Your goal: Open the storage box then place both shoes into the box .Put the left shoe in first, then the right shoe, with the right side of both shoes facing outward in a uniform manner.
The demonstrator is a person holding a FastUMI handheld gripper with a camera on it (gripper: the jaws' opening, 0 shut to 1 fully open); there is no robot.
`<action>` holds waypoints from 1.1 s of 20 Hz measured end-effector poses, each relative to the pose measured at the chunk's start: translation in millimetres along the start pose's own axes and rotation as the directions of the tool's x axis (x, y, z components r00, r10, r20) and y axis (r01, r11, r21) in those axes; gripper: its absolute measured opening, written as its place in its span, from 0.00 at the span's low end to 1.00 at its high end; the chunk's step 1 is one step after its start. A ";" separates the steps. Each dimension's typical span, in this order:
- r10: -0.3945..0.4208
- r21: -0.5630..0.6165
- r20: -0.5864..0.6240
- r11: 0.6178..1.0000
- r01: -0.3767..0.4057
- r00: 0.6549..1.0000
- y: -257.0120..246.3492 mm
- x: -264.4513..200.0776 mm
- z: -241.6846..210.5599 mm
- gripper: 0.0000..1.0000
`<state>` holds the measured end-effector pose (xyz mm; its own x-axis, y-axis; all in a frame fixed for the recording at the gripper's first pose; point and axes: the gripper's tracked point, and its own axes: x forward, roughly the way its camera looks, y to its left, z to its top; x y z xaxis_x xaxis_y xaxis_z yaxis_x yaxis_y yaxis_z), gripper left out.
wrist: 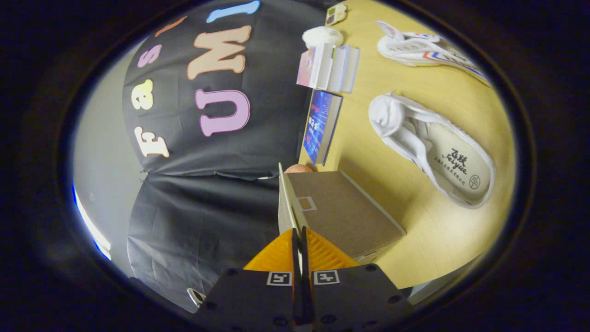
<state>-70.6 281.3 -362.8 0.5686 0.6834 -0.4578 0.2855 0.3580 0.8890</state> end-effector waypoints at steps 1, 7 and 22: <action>0.002 -0.027 -0.001 1.000 -0.002 1.000 7.4 -2.6 -1.5 0.03; 0.055 -0.175 -0.025 0.983 -0.058 0.998 59.8 -9.5 -21.1 0.03; 0.169 -0.374 -0.223 0.895 -0.244 0.960 166.6 20.3 -129.3 0.03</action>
<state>-111.3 437.1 -225.1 0.4219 0.8585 -0.2914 -0.1721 0.3914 0.9040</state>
